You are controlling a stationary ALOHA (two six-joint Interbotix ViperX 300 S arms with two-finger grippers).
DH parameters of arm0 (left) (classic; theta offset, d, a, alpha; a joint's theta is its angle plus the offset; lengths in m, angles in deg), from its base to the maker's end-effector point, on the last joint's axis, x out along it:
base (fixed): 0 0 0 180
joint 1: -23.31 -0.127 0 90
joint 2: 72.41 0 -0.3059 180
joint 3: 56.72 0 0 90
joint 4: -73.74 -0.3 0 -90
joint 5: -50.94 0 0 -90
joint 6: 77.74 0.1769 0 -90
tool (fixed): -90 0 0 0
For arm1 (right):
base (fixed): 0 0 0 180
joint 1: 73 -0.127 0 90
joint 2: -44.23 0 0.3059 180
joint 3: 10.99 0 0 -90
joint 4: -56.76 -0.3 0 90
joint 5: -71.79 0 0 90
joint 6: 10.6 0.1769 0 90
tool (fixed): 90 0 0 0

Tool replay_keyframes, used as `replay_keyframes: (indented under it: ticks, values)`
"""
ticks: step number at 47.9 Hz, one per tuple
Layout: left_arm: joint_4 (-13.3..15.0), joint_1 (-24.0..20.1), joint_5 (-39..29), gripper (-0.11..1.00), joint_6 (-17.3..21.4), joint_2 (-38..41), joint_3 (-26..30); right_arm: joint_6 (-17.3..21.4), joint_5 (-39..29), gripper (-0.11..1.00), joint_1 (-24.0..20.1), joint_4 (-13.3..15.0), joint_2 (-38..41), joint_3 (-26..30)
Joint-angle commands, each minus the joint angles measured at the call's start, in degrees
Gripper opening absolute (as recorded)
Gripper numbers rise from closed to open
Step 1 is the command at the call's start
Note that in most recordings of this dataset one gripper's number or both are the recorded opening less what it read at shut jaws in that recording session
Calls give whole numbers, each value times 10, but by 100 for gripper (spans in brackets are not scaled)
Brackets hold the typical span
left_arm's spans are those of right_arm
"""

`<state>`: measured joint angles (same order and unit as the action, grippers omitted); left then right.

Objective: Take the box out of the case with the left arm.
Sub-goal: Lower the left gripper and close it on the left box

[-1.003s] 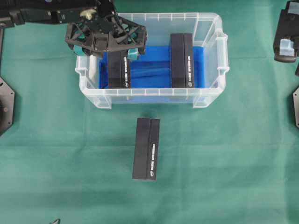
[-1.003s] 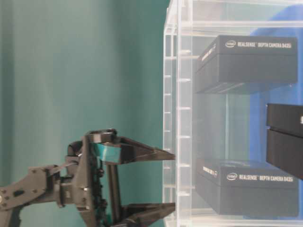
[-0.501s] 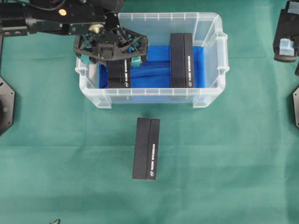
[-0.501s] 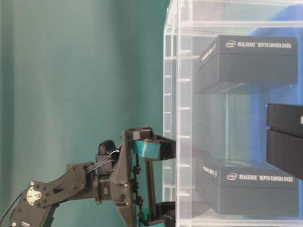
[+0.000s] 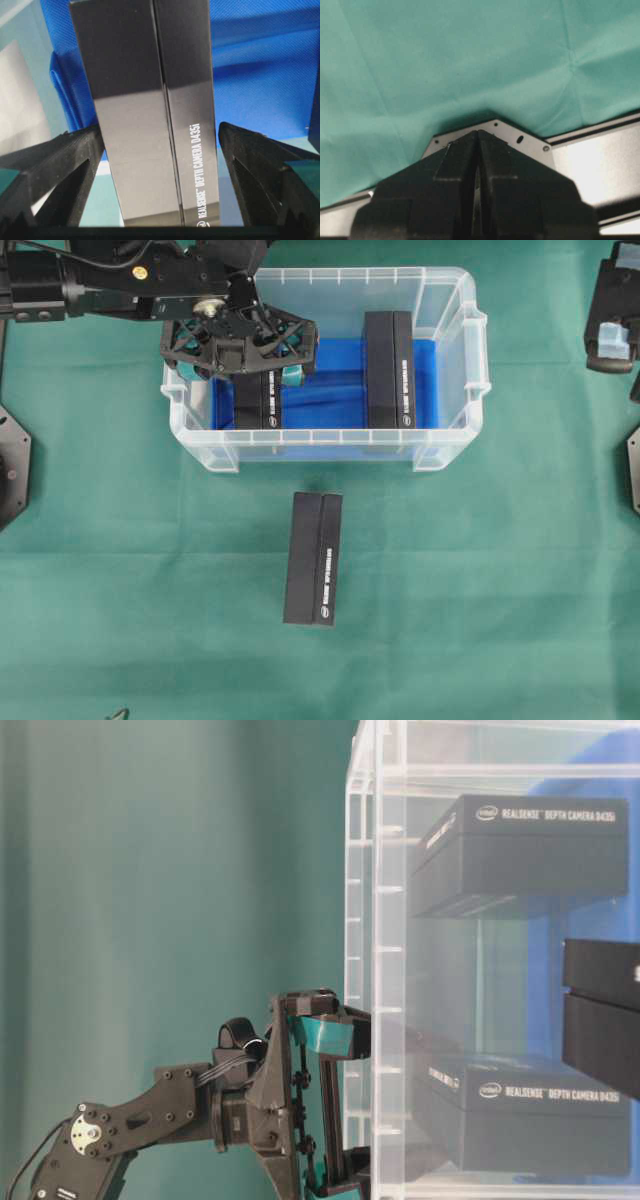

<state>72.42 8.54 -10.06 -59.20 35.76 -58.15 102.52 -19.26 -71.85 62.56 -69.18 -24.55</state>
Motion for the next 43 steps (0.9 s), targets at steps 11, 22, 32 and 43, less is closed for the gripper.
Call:
replay_keyframes:
  ticks: [11,22,32,43]
  values:
    - [2,10,-5,89,4,-11,-1,-1,3,1,0,1,-3,5]
    - [3,18,-6,60,-13,-15,-4,0,3,1,0,1,-3,5]
    - [3,18,-7,60,-30,-20,-12,0,3,1,0,1,-3,5]
    - [3,18,-7,60,-31,-35,-15,-1,3,1,0,1,-3,5]
